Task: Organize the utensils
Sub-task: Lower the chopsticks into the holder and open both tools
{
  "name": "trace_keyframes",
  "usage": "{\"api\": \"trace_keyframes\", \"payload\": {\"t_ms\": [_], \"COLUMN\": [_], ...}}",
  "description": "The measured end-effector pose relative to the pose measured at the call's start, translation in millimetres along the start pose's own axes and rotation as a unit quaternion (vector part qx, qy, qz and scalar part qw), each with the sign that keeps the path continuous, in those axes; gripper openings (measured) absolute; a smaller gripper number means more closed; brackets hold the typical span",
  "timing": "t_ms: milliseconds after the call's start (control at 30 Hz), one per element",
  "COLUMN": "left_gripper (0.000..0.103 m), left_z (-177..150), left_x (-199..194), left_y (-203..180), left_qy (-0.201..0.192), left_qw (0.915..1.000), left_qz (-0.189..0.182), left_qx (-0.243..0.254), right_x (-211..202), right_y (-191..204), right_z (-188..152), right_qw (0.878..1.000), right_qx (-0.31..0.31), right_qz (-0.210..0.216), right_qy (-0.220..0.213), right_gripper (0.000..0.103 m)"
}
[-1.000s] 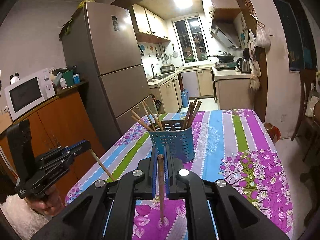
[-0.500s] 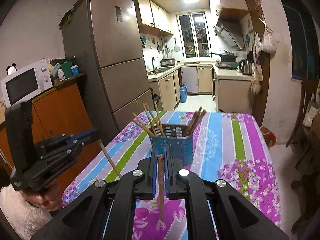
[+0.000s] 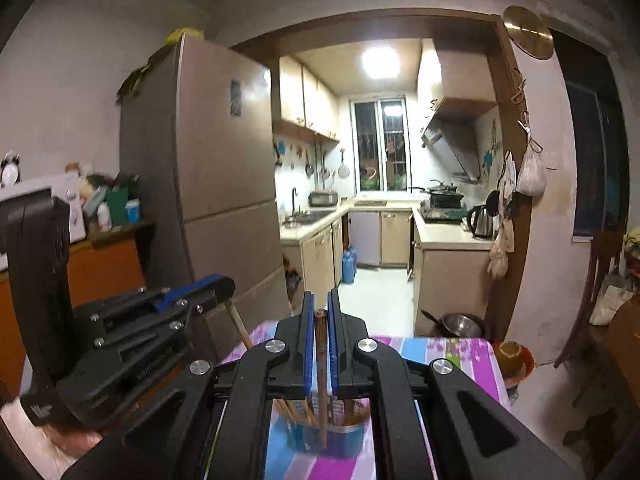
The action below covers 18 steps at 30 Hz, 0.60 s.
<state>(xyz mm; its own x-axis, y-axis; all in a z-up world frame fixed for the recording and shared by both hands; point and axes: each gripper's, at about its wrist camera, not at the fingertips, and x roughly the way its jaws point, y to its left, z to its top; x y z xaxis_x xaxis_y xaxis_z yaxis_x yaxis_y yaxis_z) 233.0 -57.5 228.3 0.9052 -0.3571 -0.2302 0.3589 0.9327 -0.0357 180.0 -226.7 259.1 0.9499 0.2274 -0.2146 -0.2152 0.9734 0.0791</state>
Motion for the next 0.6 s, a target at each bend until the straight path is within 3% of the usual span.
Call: {"api": "trace_keyframes", "payload": {"t_ms": [267,600], "left_gripper": [0.005,0.005], "left_z": [-9.9,-55.6], "left_x": [59.2,107.4], "left_y": [13.8,27.1], "left_qy": [0.028,0.08], "left_qw": [0.9994,0.9962], "left_qz": [0.016,0.029], "left_qx": [-0.012,-0.014], "right_x": [63.3,114.6], "right_y": [-14.6,-29.0], "right_z": [-2.7,-38.1], "right_qw": [1.0,0.999], "right_qx": [0.014,0.034], "right_qz": [-0.016,-0.028], "right_qy": [-0.003,0.017], "right_gripper": [0.008,0.008]}}
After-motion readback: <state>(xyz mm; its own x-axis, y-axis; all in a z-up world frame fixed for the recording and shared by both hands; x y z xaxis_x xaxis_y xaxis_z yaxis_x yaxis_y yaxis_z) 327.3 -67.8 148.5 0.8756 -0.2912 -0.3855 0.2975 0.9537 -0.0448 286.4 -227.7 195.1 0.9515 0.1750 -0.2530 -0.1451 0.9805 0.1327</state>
